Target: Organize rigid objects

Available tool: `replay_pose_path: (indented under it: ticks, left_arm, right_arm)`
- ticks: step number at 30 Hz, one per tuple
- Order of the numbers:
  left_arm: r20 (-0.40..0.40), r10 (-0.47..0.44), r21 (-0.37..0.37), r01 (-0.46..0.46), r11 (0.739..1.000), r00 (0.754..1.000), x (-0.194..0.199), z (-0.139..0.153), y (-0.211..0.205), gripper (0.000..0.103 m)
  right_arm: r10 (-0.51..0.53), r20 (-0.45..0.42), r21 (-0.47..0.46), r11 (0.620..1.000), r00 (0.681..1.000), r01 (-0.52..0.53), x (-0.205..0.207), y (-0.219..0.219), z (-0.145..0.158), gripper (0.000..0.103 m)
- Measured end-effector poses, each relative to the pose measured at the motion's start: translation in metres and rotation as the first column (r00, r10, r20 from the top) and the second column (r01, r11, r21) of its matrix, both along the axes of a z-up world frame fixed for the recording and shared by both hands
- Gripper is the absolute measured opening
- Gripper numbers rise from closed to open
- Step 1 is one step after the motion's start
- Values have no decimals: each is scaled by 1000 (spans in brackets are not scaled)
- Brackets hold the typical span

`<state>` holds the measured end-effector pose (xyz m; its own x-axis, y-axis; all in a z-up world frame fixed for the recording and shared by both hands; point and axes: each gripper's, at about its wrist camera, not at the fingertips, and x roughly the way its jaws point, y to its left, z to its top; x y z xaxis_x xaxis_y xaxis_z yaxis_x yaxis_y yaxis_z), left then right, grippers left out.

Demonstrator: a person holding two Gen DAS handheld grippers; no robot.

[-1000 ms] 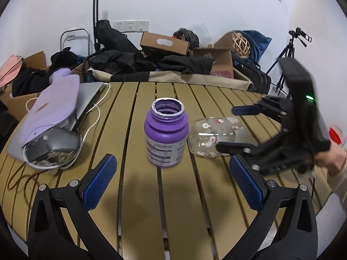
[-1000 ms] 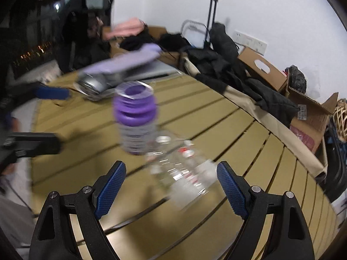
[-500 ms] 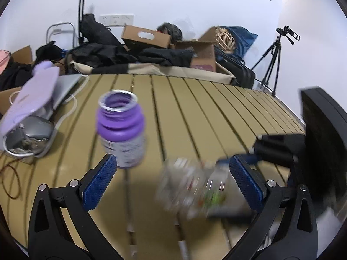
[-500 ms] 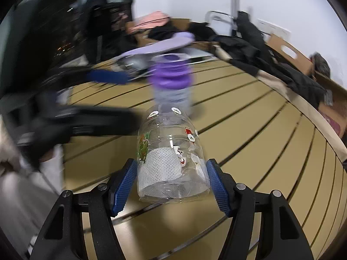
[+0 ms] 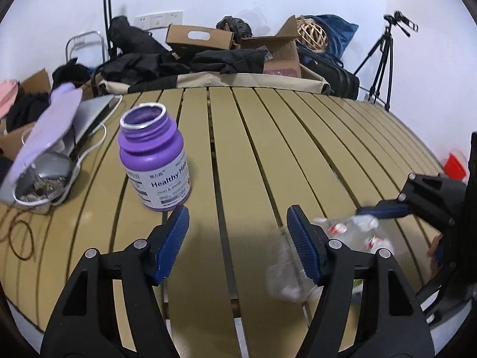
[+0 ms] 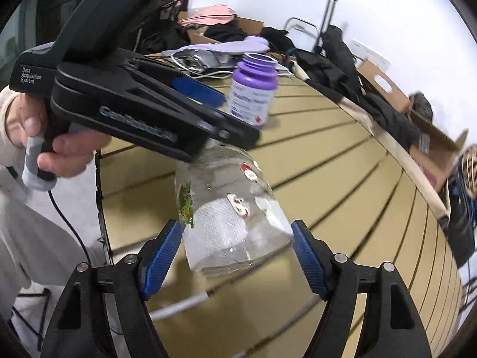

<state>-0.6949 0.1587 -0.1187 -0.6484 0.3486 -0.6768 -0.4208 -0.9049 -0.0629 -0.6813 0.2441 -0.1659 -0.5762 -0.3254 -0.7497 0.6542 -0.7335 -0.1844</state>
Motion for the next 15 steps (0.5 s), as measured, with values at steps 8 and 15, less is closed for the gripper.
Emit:
replay_pose_path:
  ticks: [8, 15]
  left_arm:
    - [-51, -159, 9, 160, 987, 986, 10, 28, 45, 83]
    - [-18, -156, -86, 154, 984, 988, 10, 1, 77, 68]
  right_arm:
    - [-36, 38, -96, 995, 999, 39, 7, 42, 16, 80]
    - [-75, 31, -93, 993, 997, 78, 12, 65, 20, 80]
